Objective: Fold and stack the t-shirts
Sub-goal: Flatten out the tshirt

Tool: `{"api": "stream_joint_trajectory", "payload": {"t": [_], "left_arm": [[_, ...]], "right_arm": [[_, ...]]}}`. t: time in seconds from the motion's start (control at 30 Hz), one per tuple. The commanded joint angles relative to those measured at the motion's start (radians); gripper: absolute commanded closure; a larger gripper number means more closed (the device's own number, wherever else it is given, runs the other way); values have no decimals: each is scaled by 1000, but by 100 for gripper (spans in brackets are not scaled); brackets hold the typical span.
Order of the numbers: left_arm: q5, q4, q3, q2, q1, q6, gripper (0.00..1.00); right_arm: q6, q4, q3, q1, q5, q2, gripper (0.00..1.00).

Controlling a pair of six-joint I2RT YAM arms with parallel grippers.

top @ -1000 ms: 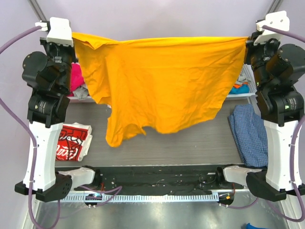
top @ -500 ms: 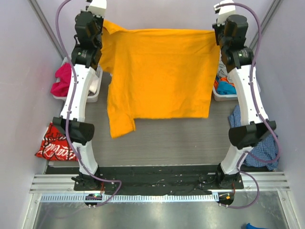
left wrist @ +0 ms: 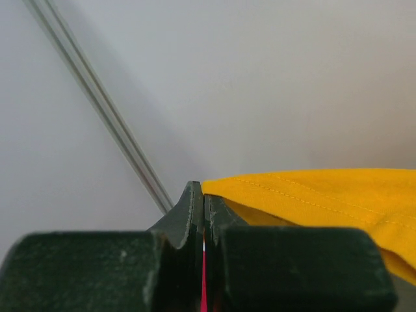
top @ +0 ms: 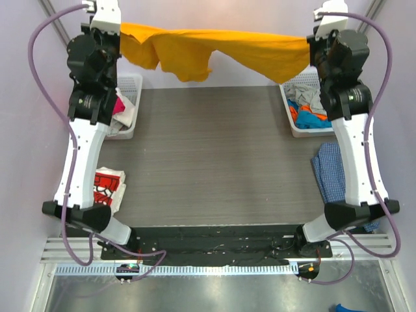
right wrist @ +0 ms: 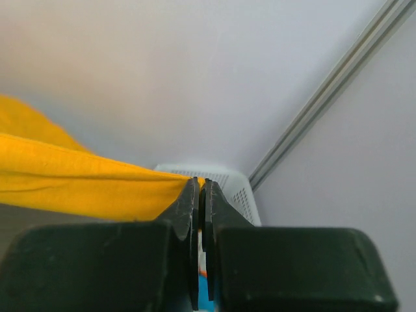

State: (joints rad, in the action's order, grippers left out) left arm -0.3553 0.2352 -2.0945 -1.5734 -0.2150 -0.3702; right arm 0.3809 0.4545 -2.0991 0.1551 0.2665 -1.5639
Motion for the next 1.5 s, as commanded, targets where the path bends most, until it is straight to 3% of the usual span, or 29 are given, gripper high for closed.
{"api": "stream_joint_trajectory", "payload": {"t": [0.0, 0.17, 0.37, 0.67, 0.93, 1.13, 1.3, 1.47], "left_arm": [[27, -48, 255, 120, 2, 7, 100], [104, -48, 668, 262, -44, 20, 100], [232, 59, 907, 369, -66, 25, 100], [467, 390, 916, 443, -102, -55, 100], [460, 770, 907, 492, -259, -214, 100], [374, 915, 919, 495, -323, -249, 100], [267, 788, 919, 532, -325, -208, 100], [51, 405, 857, 498, -325, -98, 100]], "right_arm": [[-45, -28, 250, -14, -32, 138, 99], [-83, -36, 614, -11, -91, 274, 99], [-99, 22, 847, -11, -182, 383, 99], [-73, 138, 993, -9, -253, 467, 99], [-5, 200, 1087, -11, -288, 502, 99], [39, 248, 1107, -11, -271, 508, 99], [20, 231, 1056, -9, -248, 502, 99], [-52, 141, 846, -9, -124, 437, 99]]}}
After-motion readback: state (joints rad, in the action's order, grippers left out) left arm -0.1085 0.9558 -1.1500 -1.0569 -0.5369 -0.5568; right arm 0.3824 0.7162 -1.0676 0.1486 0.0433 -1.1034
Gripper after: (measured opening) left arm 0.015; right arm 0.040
